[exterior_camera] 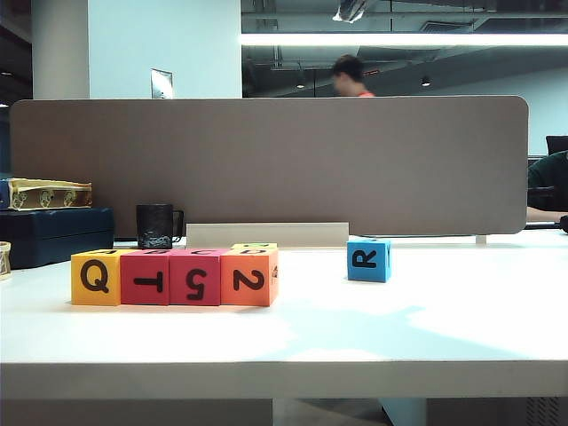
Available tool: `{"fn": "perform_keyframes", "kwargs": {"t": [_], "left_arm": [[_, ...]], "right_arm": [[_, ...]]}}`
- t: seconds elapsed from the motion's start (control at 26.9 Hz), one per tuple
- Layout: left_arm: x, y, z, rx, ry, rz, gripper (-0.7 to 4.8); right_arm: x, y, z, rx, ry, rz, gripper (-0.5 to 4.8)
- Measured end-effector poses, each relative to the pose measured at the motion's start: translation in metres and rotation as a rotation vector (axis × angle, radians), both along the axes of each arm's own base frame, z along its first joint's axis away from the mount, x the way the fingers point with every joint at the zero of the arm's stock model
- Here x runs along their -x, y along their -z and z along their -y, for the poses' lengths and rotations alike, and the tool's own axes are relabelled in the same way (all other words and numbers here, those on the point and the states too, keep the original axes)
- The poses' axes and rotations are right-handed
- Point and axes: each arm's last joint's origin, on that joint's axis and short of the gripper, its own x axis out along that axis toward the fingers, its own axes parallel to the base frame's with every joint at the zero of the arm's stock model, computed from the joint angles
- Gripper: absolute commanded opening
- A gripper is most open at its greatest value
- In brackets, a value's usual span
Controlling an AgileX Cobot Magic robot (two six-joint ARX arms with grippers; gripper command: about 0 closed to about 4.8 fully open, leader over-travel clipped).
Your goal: Select the appropriate blocks from the scattered letter blocks on the table and arrange them in a row to spell out "ABCD".
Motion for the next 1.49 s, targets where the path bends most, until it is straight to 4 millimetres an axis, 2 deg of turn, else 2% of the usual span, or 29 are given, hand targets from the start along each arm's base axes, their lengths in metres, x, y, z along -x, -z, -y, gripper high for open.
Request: {"fn": "perform_keyframes", "kwargs": {"t": [0.07, 0.3, 0.56, 0.67, 0.86, 1.12, 1.49], "left_arm": [[0.0, 0.0, 0.0, 0.0, 0.0, 0.0, -0.05], [0.0, 0.0, 0.0, 0.0, 0.0, 0.0, -0.05], [0.0, 0.0, 0.0, 0.0, 0.0, 0.0, -0.05], [0.0, 0.0, 0.0, 0.0, 0.0, 0.0, -0.05], [0.0, 0.0, 0.0, 0.001, 0.0, 0.0, -0.05], [0.0, 0.0, 0.0, 0.002, 0.0, 0.0, -0.05], [0.0, 0.0, 0.0, 0.002, 0.0, 0.0, -0.05]], "right_arm": [[-0.002, -0.003, 0.002, -0.011, 0.022, 0.052, 0.0], [0.002, -0.024, 0.03, -0.234, 0.105, 0.356, 0.0], [0.008, -0.013, 0.082, -0.357, 0.269, 0.606, 0.0], [0.02, 0.008, 0.119, -0.372, 0.404, 0.738, 0.0], [0.036, 0.042, 0.145, -0.318, 0.551, 0.786, 0.0], [0.054, 0.093, 0.165, -0.213, 0.711, 0.76, 0.0], [0.08, 0.144, 0.175, -0.183, 0.758, 0.744, 0.0]]}}
